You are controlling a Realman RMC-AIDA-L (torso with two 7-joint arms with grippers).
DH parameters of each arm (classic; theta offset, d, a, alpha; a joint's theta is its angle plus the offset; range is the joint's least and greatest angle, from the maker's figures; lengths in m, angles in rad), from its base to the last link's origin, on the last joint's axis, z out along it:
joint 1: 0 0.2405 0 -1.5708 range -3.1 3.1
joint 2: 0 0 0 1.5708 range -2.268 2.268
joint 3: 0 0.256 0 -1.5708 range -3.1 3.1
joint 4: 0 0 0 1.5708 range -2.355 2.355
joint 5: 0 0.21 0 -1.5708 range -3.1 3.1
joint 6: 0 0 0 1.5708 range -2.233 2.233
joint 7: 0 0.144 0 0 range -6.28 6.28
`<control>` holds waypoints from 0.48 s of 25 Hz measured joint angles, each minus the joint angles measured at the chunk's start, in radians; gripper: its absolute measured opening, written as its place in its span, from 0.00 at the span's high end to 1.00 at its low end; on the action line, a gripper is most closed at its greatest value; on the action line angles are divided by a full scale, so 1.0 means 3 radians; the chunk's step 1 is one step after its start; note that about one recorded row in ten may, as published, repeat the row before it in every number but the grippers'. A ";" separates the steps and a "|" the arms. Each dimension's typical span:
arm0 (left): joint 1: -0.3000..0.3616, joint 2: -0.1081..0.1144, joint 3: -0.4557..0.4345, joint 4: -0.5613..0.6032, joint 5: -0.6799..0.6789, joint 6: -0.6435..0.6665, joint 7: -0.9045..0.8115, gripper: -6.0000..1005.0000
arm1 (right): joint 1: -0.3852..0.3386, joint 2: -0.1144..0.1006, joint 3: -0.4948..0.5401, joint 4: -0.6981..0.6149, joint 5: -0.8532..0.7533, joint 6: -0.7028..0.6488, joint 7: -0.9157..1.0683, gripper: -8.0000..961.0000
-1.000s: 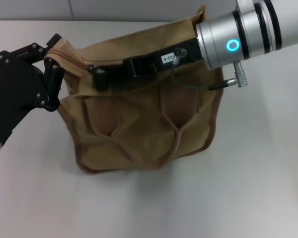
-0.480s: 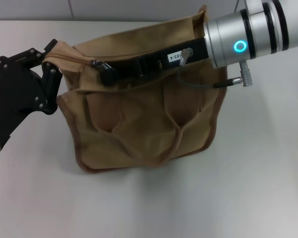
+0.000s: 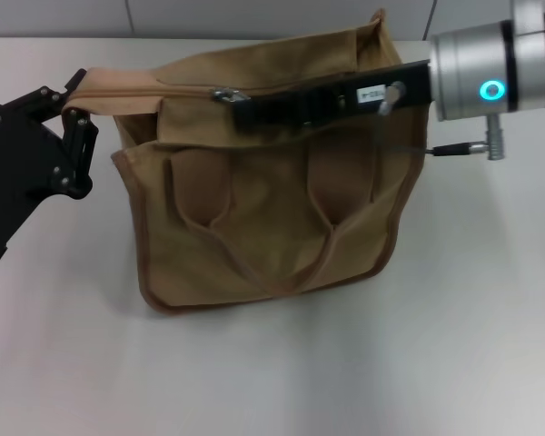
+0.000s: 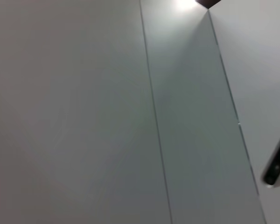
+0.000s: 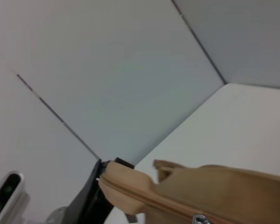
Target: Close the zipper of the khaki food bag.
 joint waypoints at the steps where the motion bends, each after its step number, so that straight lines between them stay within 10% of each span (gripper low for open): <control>1: 0.0000 0.0000 -0.0013 0.0000 0.0000 -0.0016 -0.0001 0.97 | -0.0052 0.0000 0.0030 -0.0049 -0.0026 0.0009 -0.0014 0.99; 12: -0.0009 0.0006 -0.0046 0.0013 0.0001 -0.0187 -0.0002 0.97 | -0.0483 0.0004 0.0361 -0.0184 -0.0095 0.0061 -0.0276 0.99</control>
